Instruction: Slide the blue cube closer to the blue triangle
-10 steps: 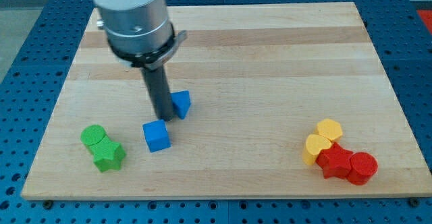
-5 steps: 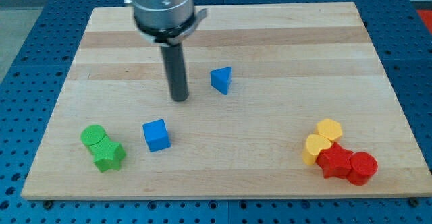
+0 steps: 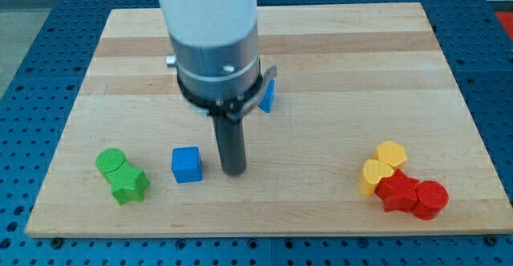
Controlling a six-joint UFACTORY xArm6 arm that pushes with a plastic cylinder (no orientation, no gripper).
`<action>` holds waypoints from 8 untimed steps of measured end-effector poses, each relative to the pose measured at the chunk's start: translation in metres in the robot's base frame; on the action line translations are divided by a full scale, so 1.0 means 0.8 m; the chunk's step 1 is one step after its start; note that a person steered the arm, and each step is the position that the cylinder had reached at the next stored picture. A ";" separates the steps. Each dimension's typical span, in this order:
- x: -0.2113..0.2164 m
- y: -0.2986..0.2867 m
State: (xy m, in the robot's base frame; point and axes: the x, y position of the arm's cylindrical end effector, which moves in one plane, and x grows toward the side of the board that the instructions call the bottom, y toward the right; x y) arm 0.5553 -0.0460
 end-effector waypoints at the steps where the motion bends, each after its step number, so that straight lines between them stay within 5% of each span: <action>1: 0.034 -0.039; 8: -0.064 -0.136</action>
State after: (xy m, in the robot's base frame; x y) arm 0.5041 -0.1545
